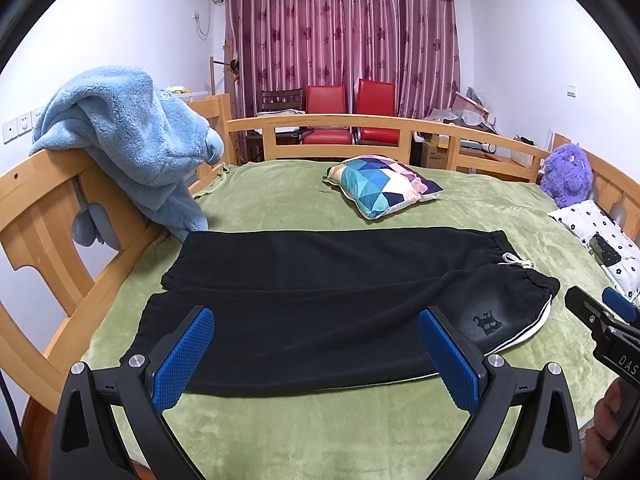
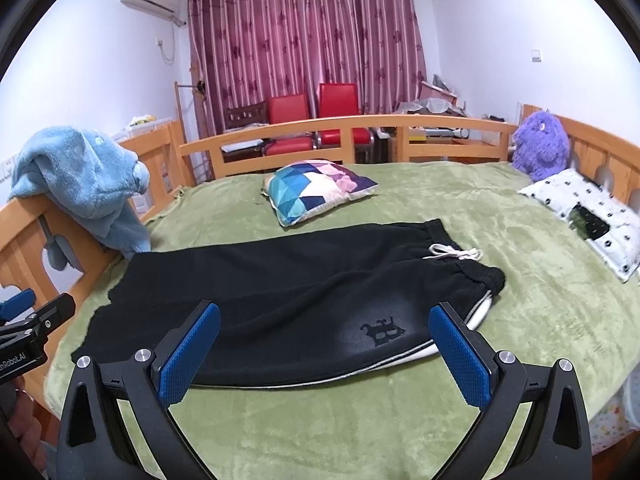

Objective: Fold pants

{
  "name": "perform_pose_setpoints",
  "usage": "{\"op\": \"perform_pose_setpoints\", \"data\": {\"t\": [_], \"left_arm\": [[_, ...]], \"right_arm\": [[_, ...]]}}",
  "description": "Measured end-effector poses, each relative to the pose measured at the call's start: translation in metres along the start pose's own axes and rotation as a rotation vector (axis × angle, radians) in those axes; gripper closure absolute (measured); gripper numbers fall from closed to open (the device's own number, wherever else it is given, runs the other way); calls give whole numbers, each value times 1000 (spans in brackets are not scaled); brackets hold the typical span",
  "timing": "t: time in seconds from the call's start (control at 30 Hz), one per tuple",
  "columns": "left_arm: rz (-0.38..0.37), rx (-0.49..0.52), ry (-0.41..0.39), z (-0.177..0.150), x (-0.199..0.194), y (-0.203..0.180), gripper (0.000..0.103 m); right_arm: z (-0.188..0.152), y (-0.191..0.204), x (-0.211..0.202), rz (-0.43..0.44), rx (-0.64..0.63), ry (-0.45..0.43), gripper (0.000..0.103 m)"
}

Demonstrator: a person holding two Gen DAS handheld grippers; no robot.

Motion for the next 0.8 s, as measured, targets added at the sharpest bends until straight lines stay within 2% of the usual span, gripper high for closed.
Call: {"op": "perform_pose_setpoints", "data": {"t": [0.07,0.2,0.37,0.43,0.57,0.7,0.8], "left_arm": [[-5,15,-3,-4,6,-2,0],[2,37,11,-18,24,-3,0],[-3,-20,83,-59,49,12,0],[8,-23,117,-77,56,20,4],[48,-44,178,-103,68,43,5],[101,-113,231,-128,76,70,5],[126,-173,260,-144,87,89,6]], "right_arm": [[-8,-6,9,21,10,3,2],[-26,-21,32,7,-3,27,6],[-60,-49,62,9,31,87,11],[-75,-67,74,-11,39,130,13],[-103,-103,88,-74,48,190,18],[-124,-135,92,-106,48,210,22],[-139,-163,98,-142,104,228,24]]}}
Point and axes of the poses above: each gripper's, at about its wrist camera, not at the fingertips, and x roughly the way its jaws point, y to its left, z to its top, the point moved 10 cm from there along x, roughly the way its jaws point, and after that the axes turned 15 degrees about -y, right-handed, at the moved point
